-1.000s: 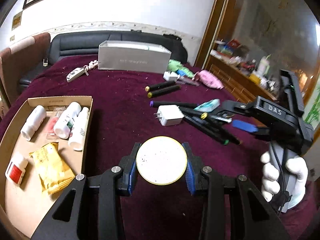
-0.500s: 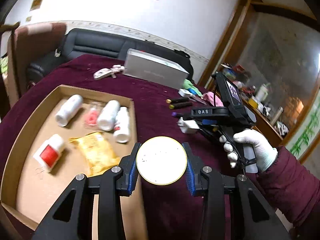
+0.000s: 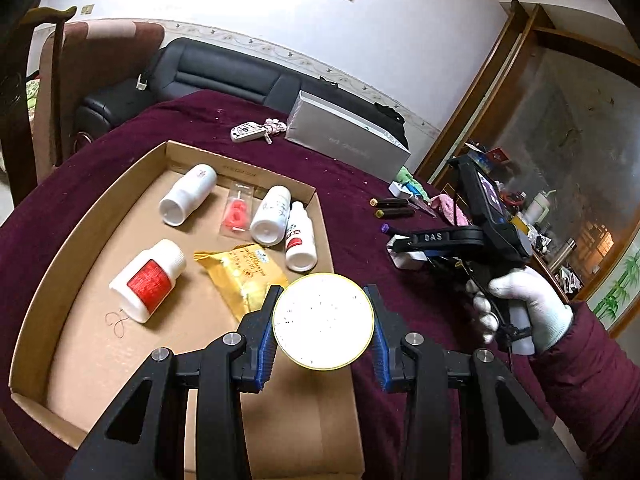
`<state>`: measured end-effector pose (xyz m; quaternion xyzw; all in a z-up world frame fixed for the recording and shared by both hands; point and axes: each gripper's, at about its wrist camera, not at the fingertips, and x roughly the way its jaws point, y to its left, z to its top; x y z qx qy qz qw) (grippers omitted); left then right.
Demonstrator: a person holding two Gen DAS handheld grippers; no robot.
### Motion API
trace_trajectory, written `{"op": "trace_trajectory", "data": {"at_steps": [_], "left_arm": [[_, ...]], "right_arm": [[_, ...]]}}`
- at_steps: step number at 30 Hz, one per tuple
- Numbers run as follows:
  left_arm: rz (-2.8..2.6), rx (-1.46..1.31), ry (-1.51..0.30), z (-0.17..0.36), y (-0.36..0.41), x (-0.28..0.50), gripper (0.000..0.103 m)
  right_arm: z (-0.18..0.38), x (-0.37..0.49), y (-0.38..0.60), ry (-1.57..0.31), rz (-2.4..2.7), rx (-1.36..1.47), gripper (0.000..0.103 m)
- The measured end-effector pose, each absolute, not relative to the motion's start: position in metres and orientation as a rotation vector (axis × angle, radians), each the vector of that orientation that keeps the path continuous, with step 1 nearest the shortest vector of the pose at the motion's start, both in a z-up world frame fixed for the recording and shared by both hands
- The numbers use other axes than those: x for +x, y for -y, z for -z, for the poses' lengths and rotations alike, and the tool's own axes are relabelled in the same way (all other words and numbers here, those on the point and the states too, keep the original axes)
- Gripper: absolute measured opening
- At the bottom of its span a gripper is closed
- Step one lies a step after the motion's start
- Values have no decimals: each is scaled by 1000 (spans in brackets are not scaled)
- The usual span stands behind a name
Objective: Organize objects
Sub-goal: 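Grasp the yellow jar with the left tool while the right tool grasps the white charger, then place the yellow jar and white charger into the box and open both tools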
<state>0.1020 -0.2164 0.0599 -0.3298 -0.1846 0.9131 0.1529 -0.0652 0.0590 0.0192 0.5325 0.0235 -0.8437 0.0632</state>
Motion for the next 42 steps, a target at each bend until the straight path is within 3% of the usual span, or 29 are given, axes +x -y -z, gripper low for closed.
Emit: {"op": "trace_trajectory", "data": {"at_steps": [13, 20, 34, 42], "left_arm": [[-2751, -977, 502, -75, 269, 110, 34], [-2869, -1098, 310, -76, 290, 79, 34], [-2780, -1379, 224, -37, 307, -8, 34], [-2774, -1420, 173, -32, 305, -18, 34]], "right_arm": [[-68, -10, -43, 190, 2423, 1404, 48], [-76, 3, 12, 241, 2240, 1351, 49], [-59, -8, 112, 181, 2108, 1353, 49], [-43, -34, 133, 224, 2094, 1413, 49]]}}
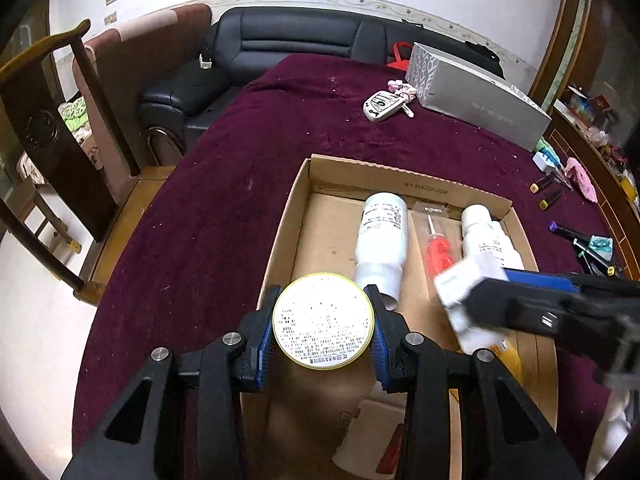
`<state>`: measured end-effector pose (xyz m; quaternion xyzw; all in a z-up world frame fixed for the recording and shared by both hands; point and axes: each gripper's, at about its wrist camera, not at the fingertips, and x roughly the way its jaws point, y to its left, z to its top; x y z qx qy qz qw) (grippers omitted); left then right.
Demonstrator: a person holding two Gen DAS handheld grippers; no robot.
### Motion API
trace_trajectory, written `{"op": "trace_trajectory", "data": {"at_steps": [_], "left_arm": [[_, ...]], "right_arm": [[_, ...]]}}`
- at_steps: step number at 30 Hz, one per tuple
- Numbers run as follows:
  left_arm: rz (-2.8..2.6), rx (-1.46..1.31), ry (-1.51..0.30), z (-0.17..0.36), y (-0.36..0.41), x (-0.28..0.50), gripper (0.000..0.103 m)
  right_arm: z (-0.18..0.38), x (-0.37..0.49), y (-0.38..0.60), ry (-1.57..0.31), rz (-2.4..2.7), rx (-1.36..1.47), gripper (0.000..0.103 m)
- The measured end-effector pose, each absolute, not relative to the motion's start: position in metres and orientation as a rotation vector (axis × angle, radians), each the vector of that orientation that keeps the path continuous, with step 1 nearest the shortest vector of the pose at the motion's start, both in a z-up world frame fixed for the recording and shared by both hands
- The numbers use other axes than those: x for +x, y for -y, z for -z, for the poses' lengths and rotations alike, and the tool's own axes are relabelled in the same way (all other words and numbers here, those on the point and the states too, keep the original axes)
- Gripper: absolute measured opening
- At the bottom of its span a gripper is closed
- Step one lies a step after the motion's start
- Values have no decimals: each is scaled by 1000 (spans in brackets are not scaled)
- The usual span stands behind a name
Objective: Organize objects
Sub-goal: 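Place the yellow jar and white charger into the box and open both tools, then withdraw both tools from the box toward the black markers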
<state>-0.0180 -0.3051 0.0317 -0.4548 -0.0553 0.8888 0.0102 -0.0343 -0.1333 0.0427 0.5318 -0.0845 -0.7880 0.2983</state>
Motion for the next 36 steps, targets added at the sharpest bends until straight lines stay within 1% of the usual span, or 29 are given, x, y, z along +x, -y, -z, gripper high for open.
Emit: {"op": "trace_trajectory", "data": {"at_steps": [8, 12, 16, 17, 19, 23, 29, 32, 36], "left_arm": [[-2766, -1412, 169, -34, 306, -18, 35], [-2752, -1397, 228, -37, 309, -17, 36], [-2769, -1307, 294, -54, 317, 0, 36], [-2779, -1280, 310, -60, 319, 7, 38], [-2798, -1231, 352, -69, 325, 21, 47], [-2803, -1183, 417, -79, 333, 43, 48], [-2804, -1157, 489, -86, 339, 69, 48], [-2804, -1142, 523, -88, 338, 81, 53], [-2793, -1142, 528, -89, 329, 91, 53]], "right_arm": [[-31, -42, 134, 244, 2095, 1457, 49], [-31, -43, 134, 242, 2099, 1460, 49], [-31, -43, 137, 232, 2104, 1457, 49], [-31, -43, 139, 230, 2105, 1457, 49], [-31, -41, 141, 218, 2107, 1453, 49], [-30, -37, 147, 207, 2101, 1444, 51], [-47, -27, 145, 208, 2110, 1384, 51], [-56, -16, 139, 212, 2116, 1352, 51], [-66, 3, 127, 181, 2149, 1310, 52]]}}
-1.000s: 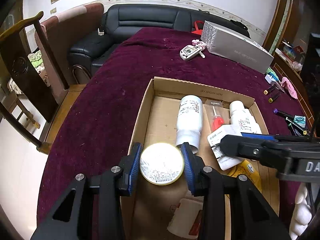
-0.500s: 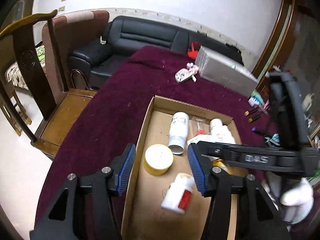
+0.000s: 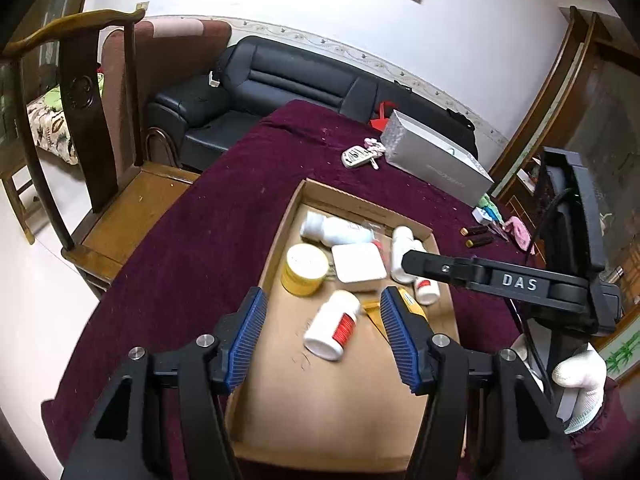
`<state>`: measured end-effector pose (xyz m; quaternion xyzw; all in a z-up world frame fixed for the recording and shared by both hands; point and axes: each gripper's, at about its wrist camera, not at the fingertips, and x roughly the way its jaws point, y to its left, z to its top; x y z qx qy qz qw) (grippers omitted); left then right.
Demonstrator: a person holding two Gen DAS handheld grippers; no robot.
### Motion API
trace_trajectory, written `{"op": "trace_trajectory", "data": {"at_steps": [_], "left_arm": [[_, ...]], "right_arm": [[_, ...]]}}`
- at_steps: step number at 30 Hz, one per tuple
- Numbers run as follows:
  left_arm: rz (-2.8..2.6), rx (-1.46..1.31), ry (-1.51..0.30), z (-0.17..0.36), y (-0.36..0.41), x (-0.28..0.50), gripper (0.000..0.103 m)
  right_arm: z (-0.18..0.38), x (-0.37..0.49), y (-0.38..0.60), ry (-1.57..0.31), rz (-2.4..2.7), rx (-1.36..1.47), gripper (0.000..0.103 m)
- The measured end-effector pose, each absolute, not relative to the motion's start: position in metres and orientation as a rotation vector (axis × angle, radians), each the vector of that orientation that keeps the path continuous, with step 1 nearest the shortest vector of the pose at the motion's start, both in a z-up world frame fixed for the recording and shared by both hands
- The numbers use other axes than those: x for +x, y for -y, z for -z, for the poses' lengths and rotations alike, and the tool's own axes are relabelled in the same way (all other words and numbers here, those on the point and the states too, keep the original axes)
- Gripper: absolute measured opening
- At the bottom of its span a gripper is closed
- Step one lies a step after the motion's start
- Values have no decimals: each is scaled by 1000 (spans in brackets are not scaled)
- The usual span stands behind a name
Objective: Organize objects
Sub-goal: 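Withdraw both tools from the box toward the black markers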
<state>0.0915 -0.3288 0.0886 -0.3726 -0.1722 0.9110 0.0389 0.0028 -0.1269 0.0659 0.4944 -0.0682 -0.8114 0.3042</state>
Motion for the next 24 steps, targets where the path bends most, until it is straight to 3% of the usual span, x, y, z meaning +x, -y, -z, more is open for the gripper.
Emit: {"op": "trace_trajectory", "data": {"at_steps": [6, 13, 24], "left_arm": [[-2762, -1161, 541, -84, 313, 109, 53], [-2722, -1189, 556, -78, 286, 125, 53], [-2609, -1177, 369, -83, 201, 128, 53]], "right_arm": [[-80, 33, 105, 133, 2226, 1233, 56], [-98, 72, 82, -60, 2405, 1095, 62], [-98, 87, 23, -112, 2577, 1052, 64]]}}
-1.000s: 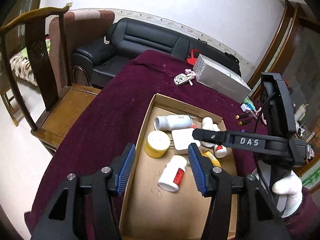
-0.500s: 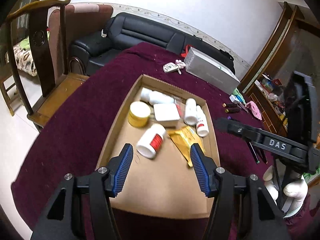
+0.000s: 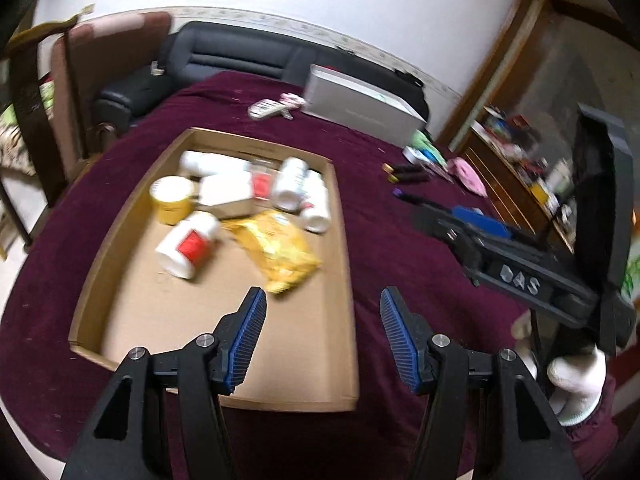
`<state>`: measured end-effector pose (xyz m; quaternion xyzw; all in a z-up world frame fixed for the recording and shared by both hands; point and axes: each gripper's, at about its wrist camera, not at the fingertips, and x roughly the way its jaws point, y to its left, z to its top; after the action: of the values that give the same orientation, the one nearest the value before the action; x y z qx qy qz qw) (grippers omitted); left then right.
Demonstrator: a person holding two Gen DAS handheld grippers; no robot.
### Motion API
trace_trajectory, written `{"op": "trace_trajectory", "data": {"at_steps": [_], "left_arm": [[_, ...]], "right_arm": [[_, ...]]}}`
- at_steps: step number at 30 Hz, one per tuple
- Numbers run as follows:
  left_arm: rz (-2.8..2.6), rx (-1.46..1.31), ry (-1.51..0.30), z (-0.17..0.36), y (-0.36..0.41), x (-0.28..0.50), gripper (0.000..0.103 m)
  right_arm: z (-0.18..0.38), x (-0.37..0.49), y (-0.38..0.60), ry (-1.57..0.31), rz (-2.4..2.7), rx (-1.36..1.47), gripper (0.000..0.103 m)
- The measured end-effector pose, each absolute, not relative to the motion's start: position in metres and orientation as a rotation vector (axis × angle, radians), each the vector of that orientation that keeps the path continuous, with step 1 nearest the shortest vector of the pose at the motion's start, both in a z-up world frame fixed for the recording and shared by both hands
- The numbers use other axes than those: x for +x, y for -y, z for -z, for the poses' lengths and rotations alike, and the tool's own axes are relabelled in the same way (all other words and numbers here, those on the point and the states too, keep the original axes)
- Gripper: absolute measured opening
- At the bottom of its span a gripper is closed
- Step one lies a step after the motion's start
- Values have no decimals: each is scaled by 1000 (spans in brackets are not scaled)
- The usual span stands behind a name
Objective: Organize objects
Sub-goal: 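Withdraw both tools from the box toward the black markers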
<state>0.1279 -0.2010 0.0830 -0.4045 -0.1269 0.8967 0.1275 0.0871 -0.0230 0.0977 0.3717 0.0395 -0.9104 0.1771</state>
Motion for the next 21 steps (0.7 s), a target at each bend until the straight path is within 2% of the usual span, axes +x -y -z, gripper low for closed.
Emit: {"op": "trace_trajectory", "data": {"at_steps": [7, 21], "left_arm": [[-2524, -1220, 229, -75, 142, 120, 53], [-2434, -1318, 141, -44, 86, 100, 53]], "right_arm": [[-91, 80, -24, -96, 2671, 1087, 64], [-63, 57, -89, -4, 2742, 1202, 63]]}}
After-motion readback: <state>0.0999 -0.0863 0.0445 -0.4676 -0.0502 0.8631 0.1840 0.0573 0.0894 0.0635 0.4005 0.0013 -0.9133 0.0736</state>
